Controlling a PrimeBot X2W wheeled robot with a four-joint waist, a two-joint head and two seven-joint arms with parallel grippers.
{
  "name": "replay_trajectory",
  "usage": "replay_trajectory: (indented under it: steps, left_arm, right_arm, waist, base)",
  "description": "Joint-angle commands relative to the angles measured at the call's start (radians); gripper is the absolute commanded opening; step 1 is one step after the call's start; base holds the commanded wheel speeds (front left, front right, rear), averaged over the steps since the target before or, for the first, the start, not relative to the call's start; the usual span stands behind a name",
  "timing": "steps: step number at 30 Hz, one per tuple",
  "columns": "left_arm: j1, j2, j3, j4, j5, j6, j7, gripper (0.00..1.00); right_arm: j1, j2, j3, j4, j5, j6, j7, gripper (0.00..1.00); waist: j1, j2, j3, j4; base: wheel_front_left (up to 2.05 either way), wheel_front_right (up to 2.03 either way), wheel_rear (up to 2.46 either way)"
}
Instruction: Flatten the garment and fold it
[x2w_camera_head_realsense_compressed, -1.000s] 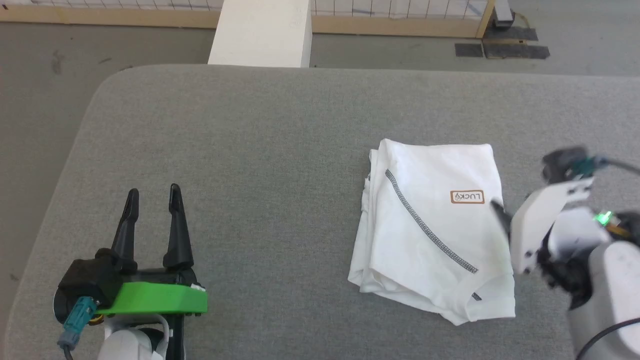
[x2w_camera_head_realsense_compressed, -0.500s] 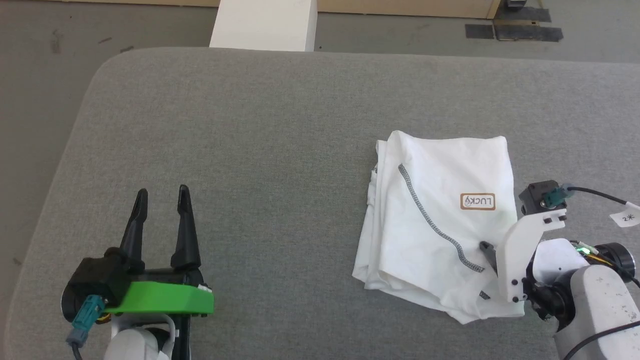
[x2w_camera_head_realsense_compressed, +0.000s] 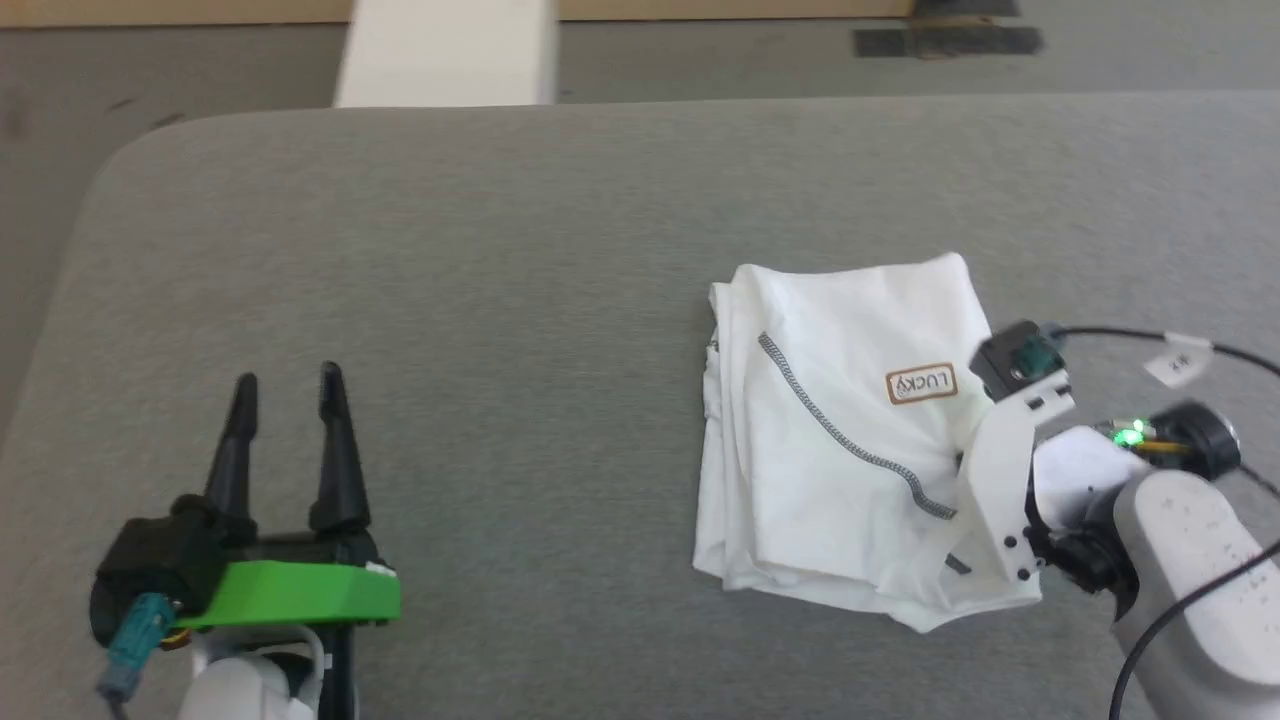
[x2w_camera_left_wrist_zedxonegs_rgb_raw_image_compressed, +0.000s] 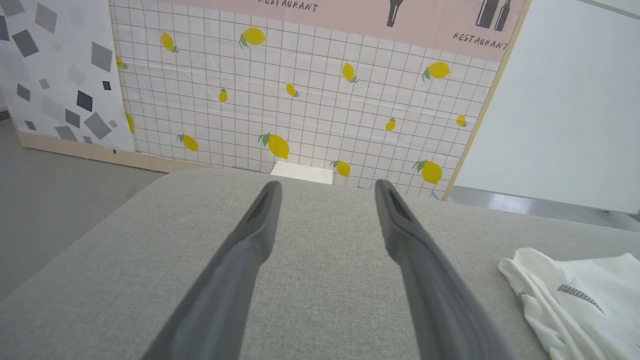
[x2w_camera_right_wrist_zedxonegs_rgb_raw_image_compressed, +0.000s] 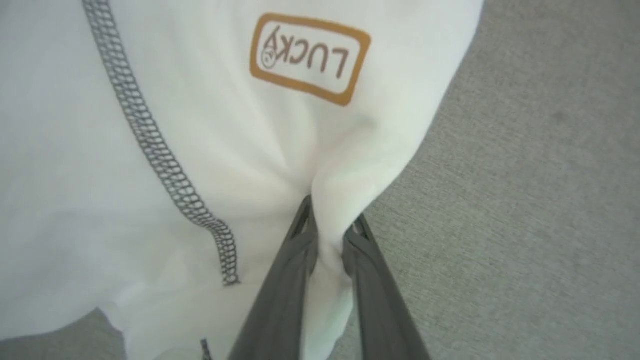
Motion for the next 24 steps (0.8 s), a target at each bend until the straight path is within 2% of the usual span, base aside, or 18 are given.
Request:
replay_trajectory:
  steps: [1, 7, 12, 17, 24]
  left_arm:
    - [-0.011, -0.001, 0.013, -0.012, -0.003, 0.008, -0.004, 1.0]
    - [-0.041, 0.018, 0.041, -0.048, 0.007, 0.01, -0.004, 1.0]
    - [-0.082, 0.049, 0.034, -0.07, 0.022, 0.005, 0.005, 1.0]
    - [-0.123, 0.082, 0.033, -0.124, 0.035, 0.004, 0.033, 1.0]
    - [-0.153, 0.13, 0.048, -0.223, 0.056, 0.014, 0.089, 1.0]
  right_arm:
    - [-0.039, -0.038, 0.046, 0.009, 0.02, -0.002, 0.006, 0.0]
    - [-0.197, -0.137, 0.205, 0.065, 0.093, -0.002, -0.026, 0.0]
    - [-0.29, -0.194, 0.243, 0.136, 0.12, -0.002, -0.085, 0.0]
    - [-0.363, -0.262, 0.209, 0.22, 0.102, -0.002, -0.172, 0.0]
    - [-0.431, -0.333, 0.066, 0.35, 0.026, -0.002, -0.278, 0.0]
  waist:
    - [0.0, -0.0001, 0.047, -0.136]
    - [0.0, -0.0001, 0.116, -0.275]
    - [0.0, -0.0001, 0.189, -0.335]
    - [0.0, -0.0001, 0.283, -0.357]
    - [0.0, -0.0001, 0.401, -0.33]
  base:
    - [0.0, 0.0, 0.0]
    - [0.0, 0.0, 0.0]
    - [0.0, 0.0, 0.0]
    - [0.0, 0.0, 0.0]
    - [0.0, 0.0, 0.0]
